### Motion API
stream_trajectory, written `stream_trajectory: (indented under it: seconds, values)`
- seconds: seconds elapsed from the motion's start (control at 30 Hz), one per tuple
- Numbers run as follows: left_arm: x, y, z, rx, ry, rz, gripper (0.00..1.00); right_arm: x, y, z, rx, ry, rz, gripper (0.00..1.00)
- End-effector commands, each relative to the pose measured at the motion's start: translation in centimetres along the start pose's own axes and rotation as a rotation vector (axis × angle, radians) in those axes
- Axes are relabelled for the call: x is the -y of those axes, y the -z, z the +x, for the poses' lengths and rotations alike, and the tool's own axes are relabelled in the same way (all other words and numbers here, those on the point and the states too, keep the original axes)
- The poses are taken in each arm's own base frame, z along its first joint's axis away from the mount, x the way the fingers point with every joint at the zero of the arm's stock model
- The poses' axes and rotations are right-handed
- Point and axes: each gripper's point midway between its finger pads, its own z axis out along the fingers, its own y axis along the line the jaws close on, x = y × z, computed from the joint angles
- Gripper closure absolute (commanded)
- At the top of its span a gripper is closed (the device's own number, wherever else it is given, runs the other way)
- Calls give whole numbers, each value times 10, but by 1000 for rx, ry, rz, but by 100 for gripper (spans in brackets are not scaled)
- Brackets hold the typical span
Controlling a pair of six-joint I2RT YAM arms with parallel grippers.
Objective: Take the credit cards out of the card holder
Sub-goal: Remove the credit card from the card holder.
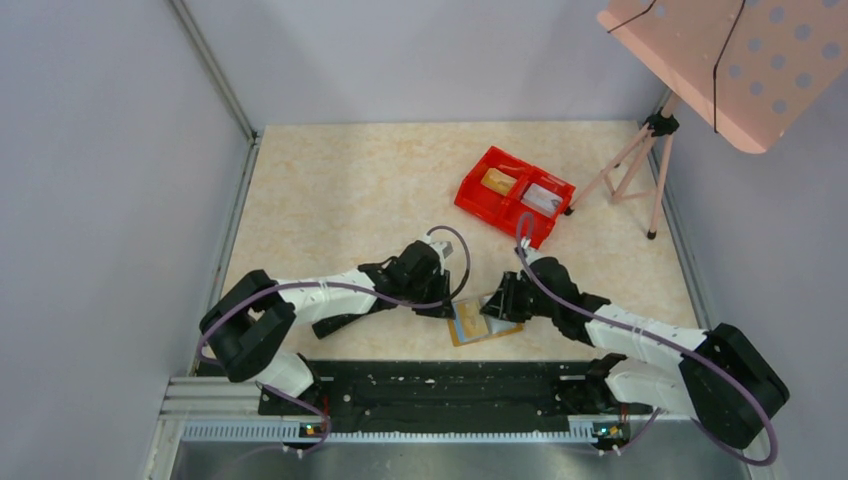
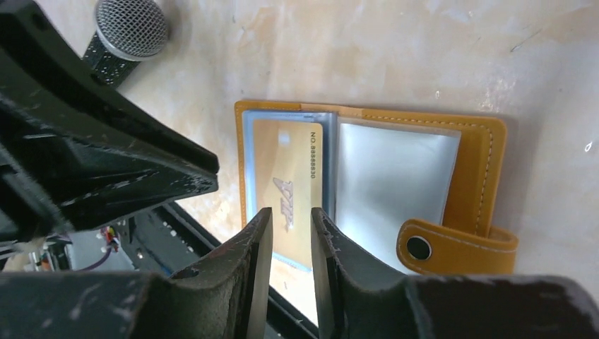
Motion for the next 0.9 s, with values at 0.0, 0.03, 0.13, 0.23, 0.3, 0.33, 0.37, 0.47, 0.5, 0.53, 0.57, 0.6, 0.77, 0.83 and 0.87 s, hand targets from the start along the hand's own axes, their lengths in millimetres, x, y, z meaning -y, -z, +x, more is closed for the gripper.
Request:
stream_trajectory:
  seconds: [0.0,0.03,0.13,0.23,0.3,0.33,0.37,0.47,0.5,0.53,0.57,0.6,0.77,0.83,0.87]
  values:
    - [18,-1,-25,64,-45,42,79,-12,-8,-17,26,58,-19,74]
    - [18,-2,-26,63,-47,41,80,-11,-10,-16,23,56,-15,75]
    - [17,-6,-26,57,-53,38,81,-6,-12,-16,21,50,0,78]
    - [17,-10,-25,48,-56,43,81,2,-12,-14,25,41,15,80]
    - [17,-13,-24,42,-56,48,81,6,-12,-11,18,33,9,81]
    - [17,-14,-24,40,-57,51,81,7,-12,-10,16,31,5,81]
    - [16,-15,-23,36,-56,51,81,7,-13,-9,12,30,-2,81]
    - [10,-21,-19,25,-50,35,82,7,-13,-5,0,13,-35,81]
    - [8,-22,-18,19,-48,27,82,7,-13,-4,-3,4,-43,81]
    - [6,-23,-16,14,-46,24,82,8,-13,-3,-2,2,-43,81]
    - [4,-24,-14,8,-42,20,82,9,-13,-3,-3,-1,-39,81]
    - [2,-25,-12,4,-39,18,82,10,-13,-2,-6,-3,-36,81]
    - [-6,-26,-7,1,-35,-6,82,14,-12,0,-4,-4,-22,78]
    - [-8,-26,-5,-2,-34,-11,83,17,-13,2,-10,-7,-12,78]
    - [-9,-26,-4,-3,-32,-12,83,18,-13,3,-10,-7,-12,78]
